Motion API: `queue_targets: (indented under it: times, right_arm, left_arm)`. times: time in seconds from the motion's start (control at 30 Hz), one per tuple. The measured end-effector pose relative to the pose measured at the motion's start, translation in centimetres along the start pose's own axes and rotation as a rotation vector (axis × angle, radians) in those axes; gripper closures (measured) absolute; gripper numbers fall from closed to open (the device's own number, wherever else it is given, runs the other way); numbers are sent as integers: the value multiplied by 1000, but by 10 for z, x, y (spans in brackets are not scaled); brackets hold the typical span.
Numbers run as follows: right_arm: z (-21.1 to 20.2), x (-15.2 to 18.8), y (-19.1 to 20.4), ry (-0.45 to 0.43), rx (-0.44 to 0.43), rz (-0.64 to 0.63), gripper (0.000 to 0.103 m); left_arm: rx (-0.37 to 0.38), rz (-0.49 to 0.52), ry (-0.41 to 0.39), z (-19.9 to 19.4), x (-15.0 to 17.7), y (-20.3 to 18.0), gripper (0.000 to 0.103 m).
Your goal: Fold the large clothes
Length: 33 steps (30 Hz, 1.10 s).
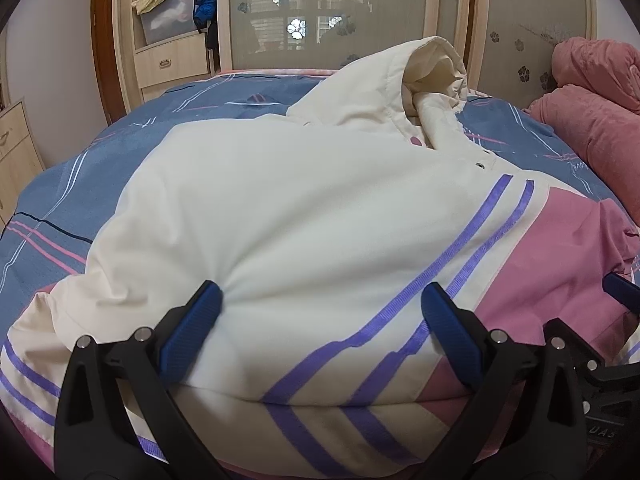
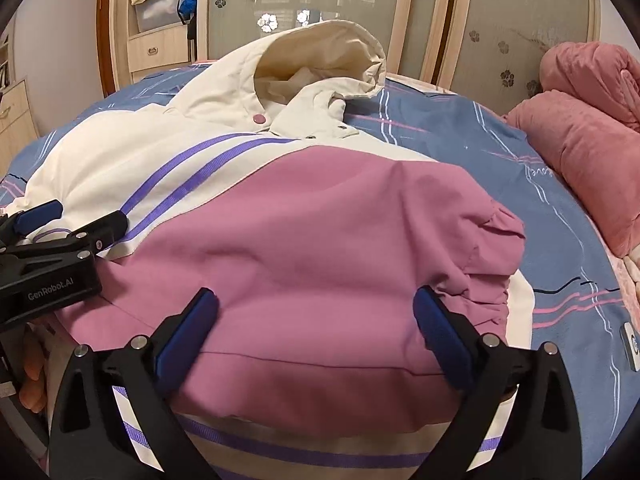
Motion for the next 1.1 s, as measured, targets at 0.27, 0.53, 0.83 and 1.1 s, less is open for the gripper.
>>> queue_targets:
  times: [0.27, 0.53, 0.83, 1.1]
  right_arm:
    - [7, -1, -2, 18, -27, 22, 1]
    - [6, 0, -1, 18, -26, 21, 1]
    - [-23, -13, -8, -123, -42, 78, 1]
    - [0, -10, -34, -27, -1, 175, 1]
  left_arm:
    - [-71, 37, 13, -7, -8, -6, 2]
    - [-43, -3, 1, -19, 11, -6, 2]
    - [-19, -27, -5, -17, 13, -2, 2]
    - [-15, -25, -9, -18, 13, -3, 2]
Point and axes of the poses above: each gripper's, at about its wrist camera, not at the fingertips, and z roughly the way its jaws point, y to its left, x to its underside, the point moved 7 cm from there along z, roughly the way its jaws point, and after that the axes turned 5 degrees about z, right-handed, at the moved point
